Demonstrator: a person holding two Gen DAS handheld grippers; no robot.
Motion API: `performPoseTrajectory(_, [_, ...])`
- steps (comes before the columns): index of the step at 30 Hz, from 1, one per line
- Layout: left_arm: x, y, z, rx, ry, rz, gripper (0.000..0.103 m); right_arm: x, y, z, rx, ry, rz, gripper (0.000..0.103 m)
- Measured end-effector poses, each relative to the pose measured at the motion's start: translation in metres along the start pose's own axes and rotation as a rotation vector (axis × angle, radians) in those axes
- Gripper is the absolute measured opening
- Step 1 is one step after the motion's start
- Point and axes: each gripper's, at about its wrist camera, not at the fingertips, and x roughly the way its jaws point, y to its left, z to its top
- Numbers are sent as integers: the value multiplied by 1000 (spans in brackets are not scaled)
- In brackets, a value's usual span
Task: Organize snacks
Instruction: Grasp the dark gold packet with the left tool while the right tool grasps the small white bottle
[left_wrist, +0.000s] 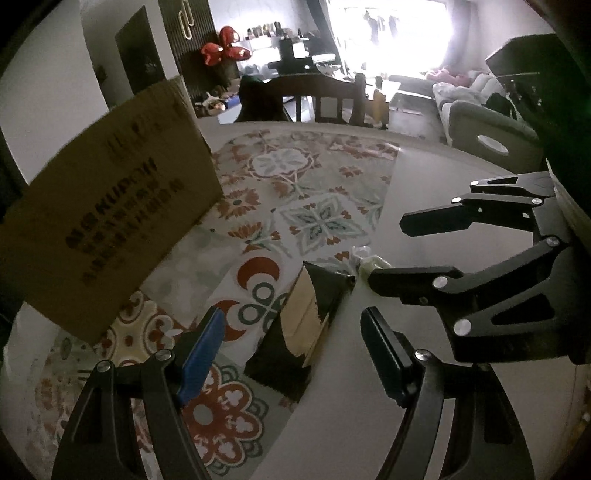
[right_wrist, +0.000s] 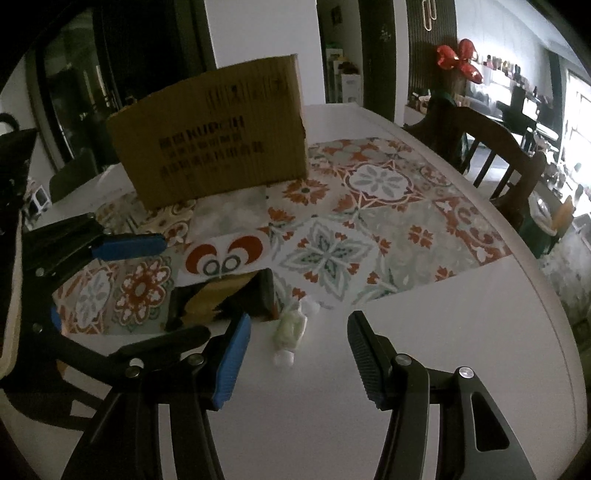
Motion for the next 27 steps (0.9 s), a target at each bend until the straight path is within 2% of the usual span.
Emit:
performPoseTrajectory(6, [14, -1, 2, 15, 19, -9, 75, 8, -3, -1, 7, 21, -4, 54])
performPoseTrajectory(7, [16, -1, 2, 16, 24, -12, 75, 8, -3, -1, 5, 23, -4, 49])
performPoseTrajectory(12, [26, -1, 2, 9, 37, -28, 74, 14, -5, -3, 5, 47, 6, 43])
performPoseTrajectory(15, [28, 0, 4, 0, 32, -37, 74, 14, -4, -2, -11, 44, 8, 36])
performPoseTrajectory(22, [30, 4, 5, -72, 41, -110, 42, 15, -6, -1, -14, 44, 15, 25])
performPoseTrajectory(27, [28, 0, 3, -109, 41, -78, 38, 15, -5, -2, -24, 44, 37, 21])
